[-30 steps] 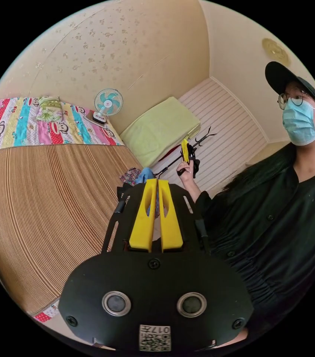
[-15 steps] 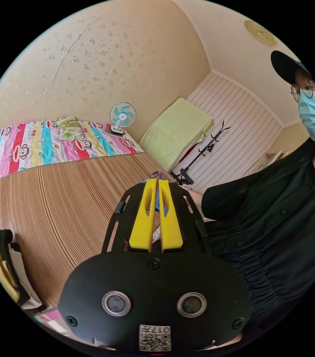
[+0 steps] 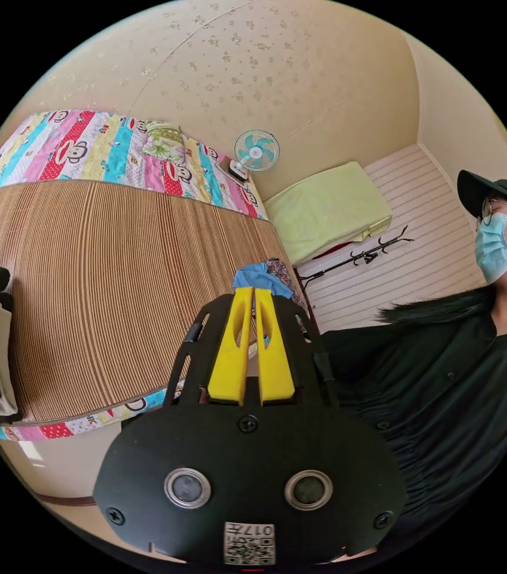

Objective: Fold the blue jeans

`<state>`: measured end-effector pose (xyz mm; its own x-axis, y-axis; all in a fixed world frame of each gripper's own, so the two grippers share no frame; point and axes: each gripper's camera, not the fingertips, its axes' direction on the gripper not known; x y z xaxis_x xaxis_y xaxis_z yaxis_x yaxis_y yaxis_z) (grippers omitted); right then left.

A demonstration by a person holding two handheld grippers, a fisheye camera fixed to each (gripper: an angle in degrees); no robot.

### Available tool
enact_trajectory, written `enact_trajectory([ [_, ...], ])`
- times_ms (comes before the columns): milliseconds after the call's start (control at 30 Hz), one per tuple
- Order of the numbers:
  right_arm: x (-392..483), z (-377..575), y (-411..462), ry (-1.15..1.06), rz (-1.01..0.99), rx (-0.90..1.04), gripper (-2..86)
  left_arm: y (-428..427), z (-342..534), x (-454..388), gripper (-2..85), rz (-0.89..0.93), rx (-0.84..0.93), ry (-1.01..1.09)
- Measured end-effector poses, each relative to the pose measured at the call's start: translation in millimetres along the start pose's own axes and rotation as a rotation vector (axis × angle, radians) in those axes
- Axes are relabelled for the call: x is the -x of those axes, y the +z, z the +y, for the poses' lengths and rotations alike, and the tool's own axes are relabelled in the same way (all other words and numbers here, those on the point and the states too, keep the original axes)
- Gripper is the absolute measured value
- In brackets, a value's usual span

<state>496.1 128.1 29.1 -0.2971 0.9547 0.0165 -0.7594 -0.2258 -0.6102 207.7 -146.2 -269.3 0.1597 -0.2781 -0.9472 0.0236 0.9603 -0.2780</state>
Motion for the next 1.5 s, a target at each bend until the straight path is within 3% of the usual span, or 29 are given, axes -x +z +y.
enact_trajectory([
  [100,-39.6,6.1,13.2,0.237,-0.303,-0.043,8.9,-2.0,9.1,1.6,-1.0,0.001,-0.065,-0.034],
  [200,-63.3,14.7,18.9,0.355,-0.406,-0.066,7.1,-7.8,25.5,6.0,-1.0,-0.008,-0.123,-0.084],
  [267,-64.6,23.2,9.9,0.309,-0.458,-0.087,5.6,-12.8,39.9,4.4,-1.0,-0.017,-0.148,-0.087],
  [467,1.3,74.0,-29.7,-0.323,-0.917,0.139,3.5,-15.4,59.6,-27.7,-0.8,-0.086,-0.133,0.051],
  [633,96.6,163.0,-79.2,-0.887,-0.961,0.367,3.1,0.0,66.5,-70.7,1.3,-0.075,-0.092,0.234],
  [800,151.8,292.6,-175.9,-1.33,-1.212,0.557,2.5,15.3,69.2,-137.3,6.1,0.038,-0.059,0.437],
  [900,174.0,374.4,-229.4,-1.604,-1.123,0.627,2.3,15.0,70.7,-192.8,9.1,0.089,-0.079,0.561],
  [1000,175.6,442.2,-275.6,-1.825,-1.146,0.732,2.1,1.7,81.9,-251.4,13.5,0.029,-0.166,0.711],
  [1100,168.6,479.0,-305.5,-1.81,-1.3,0.888,2.2,-5.5,102.4,-297.0,13.7,-0.036,-0.169,0.897],
  [1233,158.2,509.0,-333.5,-1.873,-1.204,0.871,2.6,-16.1,129.2,-324.6,6.9,-0.091,-0.153,0.92],
  [1400,116.5,468.4,-378.1,-1.786,-1.33,0.67,4.3,-69.7,139.6,-308.5,5.8,0.311,-0.285,0.799],
  [1500,83.5,425.3,-381.8,-1.691,-1.207,0.593,5.4,-113.3,149.2,-316.2,5.6,0.466,-0.405,0.835],
])
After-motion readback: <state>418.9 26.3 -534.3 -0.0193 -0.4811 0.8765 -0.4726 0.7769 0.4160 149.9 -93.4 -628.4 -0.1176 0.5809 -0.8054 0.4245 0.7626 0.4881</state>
